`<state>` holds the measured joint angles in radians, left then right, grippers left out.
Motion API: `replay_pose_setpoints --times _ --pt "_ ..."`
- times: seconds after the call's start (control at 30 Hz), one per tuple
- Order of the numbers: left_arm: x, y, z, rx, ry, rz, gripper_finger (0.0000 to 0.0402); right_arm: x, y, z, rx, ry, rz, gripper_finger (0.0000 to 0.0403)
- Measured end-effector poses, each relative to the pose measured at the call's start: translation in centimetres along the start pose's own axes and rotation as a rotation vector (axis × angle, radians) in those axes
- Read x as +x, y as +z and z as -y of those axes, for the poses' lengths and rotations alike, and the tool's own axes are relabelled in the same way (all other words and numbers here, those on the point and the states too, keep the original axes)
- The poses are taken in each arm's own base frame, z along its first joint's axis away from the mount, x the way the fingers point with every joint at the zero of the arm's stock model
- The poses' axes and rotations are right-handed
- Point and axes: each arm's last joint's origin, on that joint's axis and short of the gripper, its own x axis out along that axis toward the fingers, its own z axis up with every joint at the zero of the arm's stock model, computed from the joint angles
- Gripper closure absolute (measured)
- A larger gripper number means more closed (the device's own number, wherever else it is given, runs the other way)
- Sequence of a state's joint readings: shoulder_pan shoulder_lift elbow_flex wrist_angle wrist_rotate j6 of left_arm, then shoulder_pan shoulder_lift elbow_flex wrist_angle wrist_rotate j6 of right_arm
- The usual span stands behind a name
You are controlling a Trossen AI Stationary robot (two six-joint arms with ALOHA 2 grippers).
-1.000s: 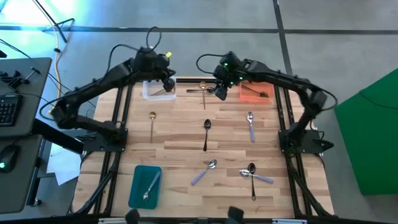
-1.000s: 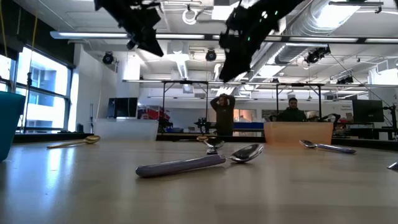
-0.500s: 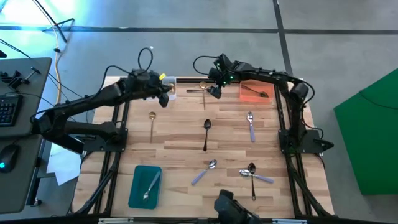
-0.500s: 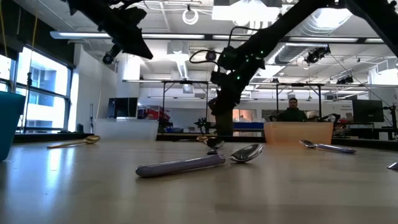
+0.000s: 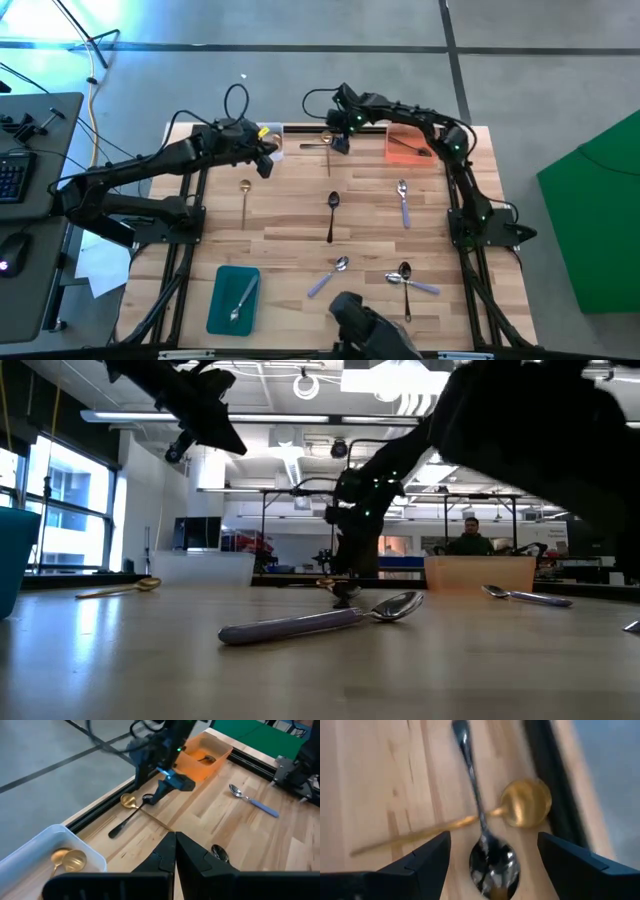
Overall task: Sort silverware by color (type)
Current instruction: Put the top black spoon into the orange bin
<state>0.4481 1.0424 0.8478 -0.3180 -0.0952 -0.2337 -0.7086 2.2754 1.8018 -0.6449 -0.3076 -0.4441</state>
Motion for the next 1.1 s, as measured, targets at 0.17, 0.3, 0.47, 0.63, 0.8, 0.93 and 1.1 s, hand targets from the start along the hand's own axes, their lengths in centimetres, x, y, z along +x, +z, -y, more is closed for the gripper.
replay_pose_setpoints --times 0.17,0.3,0.47,0.63,0.8,0.93,1.1 --pt "0.0 -0.1 0.2 0.006 -0.006 -0.001 0.0401 1.4 0.4 0.7 -0.014 0.015 -0.091 0.0133" --pt "-0.1 -0.1 0.4 0.012 0.009 0.002 0.0401 1.8 0.5 1.0 -0.032 -0.016 -0.135 0.0159" --pt "-0.1 -0.2 0.7 0.018 0.013 0.003 0.0401 1.7 0.1 1.2 -0.019 -0.016 -0.166 0.0222" --pt "-0.1 -0.2 0.7 0.020 0.011 0.002 0.0401 1.6 0.0 1.4 -0.013 -0.008 -0.169 0.0286" --pt "-0.1 -0.2 0.7 0.028 0.012 0.003 0.0401 1.4 -0.2 1.3 0.003 0.002 -0.188 0.0330" --pt "-0.1 -0.2 0.7 0.028 0.012 0.003 0.0401 0.9 -0.4 1.1 0.009 0.003 -0.215 0.0377" --pt "-0.1 -0.2 0.7 0.030 0.013 0.003 0.0401 -0.9 0.2 1.1 0.010 -0.003 -0.179 0.0395"
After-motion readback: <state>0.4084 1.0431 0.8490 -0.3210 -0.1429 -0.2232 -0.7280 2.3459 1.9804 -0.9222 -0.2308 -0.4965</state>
